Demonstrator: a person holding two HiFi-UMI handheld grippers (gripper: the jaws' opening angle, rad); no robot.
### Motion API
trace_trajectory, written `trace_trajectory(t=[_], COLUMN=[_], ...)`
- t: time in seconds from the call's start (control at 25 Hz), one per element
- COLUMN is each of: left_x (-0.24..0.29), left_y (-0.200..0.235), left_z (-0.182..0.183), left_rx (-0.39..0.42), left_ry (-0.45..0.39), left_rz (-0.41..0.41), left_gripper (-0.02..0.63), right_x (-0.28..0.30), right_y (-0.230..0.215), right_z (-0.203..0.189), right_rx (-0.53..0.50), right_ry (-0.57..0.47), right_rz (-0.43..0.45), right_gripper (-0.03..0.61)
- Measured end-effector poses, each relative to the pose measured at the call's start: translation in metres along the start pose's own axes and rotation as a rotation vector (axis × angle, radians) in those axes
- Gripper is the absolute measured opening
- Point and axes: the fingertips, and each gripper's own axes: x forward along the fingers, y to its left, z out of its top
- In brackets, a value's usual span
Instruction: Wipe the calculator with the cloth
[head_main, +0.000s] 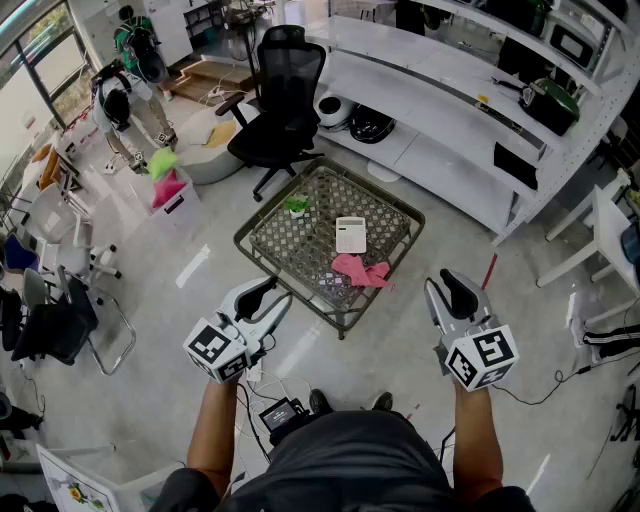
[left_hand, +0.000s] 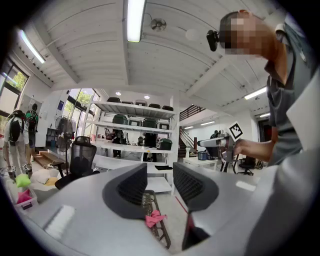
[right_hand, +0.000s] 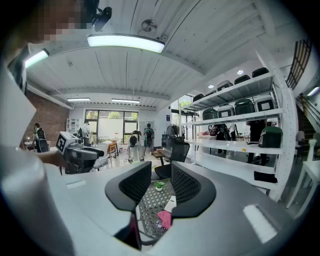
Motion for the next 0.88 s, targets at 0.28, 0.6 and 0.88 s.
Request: trace_trajectory(t=[0.28, 0.6, 0.88], left_x=[-0.006, -0.019, -0.031], left_y=[0.019, 0.038, 0.053], left_z=[-0.002, 0.001, -0.001], left_rx=[0.019, 0.006, 0.0], left_ry=[0.006, 0.001, -0.016], left_rz=[-0.007, -0.012, -0.032], left_gripper=[0.169, 0.169, 0.169], right_x=[0.022, 0.044, 0.058], right_y=[0.009, 0.026, 0.045], right_z=[-0.003, -0.004, 0.002], right_rx=[-0.003, 0.002, 0.016], right_ry=[0.007, 0.019, 0.0], right_rz=[0.001, -0.006, -0.006], right_gripper=[0.103, 0.103, 0.103])
